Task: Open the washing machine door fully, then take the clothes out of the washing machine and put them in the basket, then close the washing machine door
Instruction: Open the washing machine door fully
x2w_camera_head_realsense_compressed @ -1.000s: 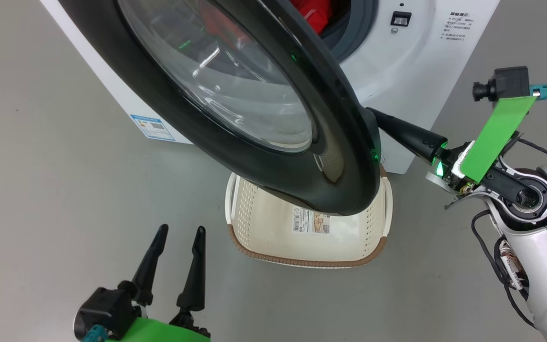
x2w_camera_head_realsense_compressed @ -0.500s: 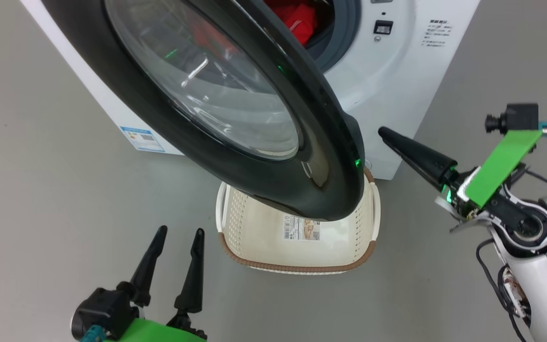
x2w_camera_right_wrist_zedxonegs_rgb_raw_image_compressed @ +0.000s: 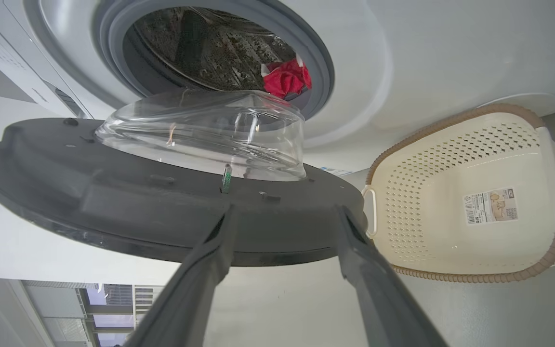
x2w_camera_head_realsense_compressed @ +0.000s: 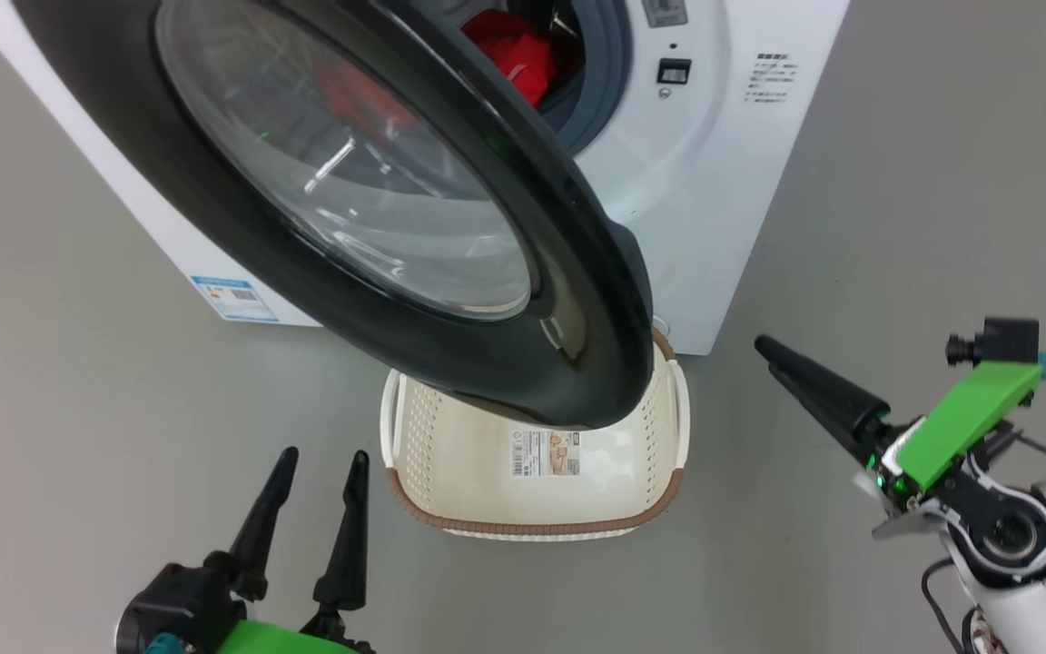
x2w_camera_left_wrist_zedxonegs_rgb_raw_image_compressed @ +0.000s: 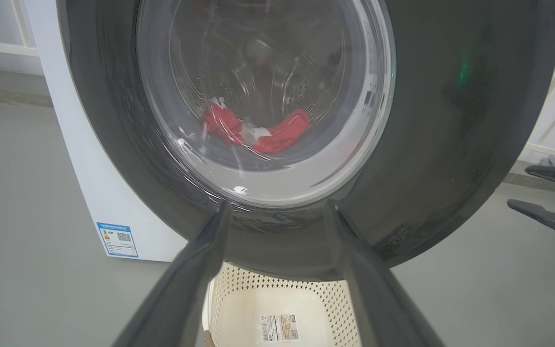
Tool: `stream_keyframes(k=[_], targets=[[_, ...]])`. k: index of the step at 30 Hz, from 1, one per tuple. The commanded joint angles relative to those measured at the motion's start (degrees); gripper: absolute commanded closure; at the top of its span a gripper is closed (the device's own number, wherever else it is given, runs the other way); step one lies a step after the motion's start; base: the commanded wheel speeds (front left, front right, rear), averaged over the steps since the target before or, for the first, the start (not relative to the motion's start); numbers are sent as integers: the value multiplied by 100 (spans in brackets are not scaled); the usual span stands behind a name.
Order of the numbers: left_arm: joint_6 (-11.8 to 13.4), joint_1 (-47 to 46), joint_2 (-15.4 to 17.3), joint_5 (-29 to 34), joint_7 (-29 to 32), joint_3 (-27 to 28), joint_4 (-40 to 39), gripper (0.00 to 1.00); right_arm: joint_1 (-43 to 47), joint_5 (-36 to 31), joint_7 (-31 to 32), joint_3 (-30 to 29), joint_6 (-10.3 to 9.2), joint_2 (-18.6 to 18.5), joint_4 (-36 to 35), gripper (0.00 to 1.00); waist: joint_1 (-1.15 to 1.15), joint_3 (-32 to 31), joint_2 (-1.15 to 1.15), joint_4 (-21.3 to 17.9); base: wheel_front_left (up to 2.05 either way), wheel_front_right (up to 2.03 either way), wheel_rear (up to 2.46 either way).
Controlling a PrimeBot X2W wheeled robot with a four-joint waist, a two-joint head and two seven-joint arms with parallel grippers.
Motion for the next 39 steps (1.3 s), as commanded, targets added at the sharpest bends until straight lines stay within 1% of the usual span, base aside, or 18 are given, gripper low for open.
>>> stream_keyframes(k=[1, 9, 15, 18, 22, 23, 33, 37, 39], targets=[[-40, 28, 51, 48, -54, 209, -106, 0, 70, -28, -65, 21, 39, -63, -125, 0, 0, -46, 0, -52, 0, 0, 0], [-69, 113, 51, 64, -54, 290, -73, 0, 600, -278, -507, 92, 39, -163, -44, 0, 0, -143, 0, -207, 0, 0, 0], [-77, 214, 51, 77, -54, 352, -29, 0, 943, -436, -1033, 156, 39, -229, -44, 0, 0, -236, 0, -333, 0, 0, 0], [-82, 259, 51, 90, -54, 385, -26, 0, 1069, -629, -1364, 258, 39, -331, -112, 0, 0, -254, 0, -391, 0, 0, 0], [-93, 279, 51, 110, -54, 409, -15, 0, 1182, -1056, -1962, 555, 39, -547, -111, 0, 0, -255, 0, -449, 0, 0, 0], [-93, 279, 51, 110, -54, 409, -15, 0, 1182, -1056, -1962, 555, 39, -547, -111, 0, 0, -255, 0, -449, 0, 0, 0], [-115, 311, 51, 148, -54, 413, 36, 0, 1261, -1829, -3720, 1546, 39, -1140, 205, 0, 0, -318, 0, -497, 0, 0, 0], [-120, 332, 51, 162, -54, 407, 43, 0, 1244, -2201, -4049, 1878, 39, -1291, 412, 0, 0, -342, 0, -484, 0, 0, 0], [-122, 345, 51, 164, -54, 409, 44, 0, 1228, -2419, -4083, 1887, 39, -1287, 470, 0, 0, -347, 0, -484, 0, 0, 0]])
